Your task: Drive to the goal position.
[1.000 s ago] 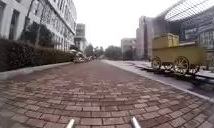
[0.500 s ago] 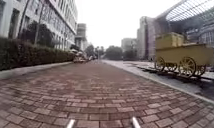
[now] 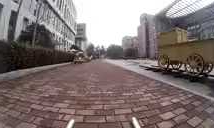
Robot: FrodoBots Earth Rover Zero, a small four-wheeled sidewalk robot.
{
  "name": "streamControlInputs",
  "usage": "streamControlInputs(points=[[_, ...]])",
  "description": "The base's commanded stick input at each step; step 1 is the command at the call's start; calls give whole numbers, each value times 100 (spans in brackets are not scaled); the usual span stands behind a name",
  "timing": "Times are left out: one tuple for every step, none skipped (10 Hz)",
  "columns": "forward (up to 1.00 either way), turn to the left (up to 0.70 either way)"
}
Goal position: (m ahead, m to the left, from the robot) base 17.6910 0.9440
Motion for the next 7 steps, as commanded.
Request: streamControlInputs(points=[[70,10],[70,5],[70,0],[70,0],[70,0],[70,0],[70,0]])
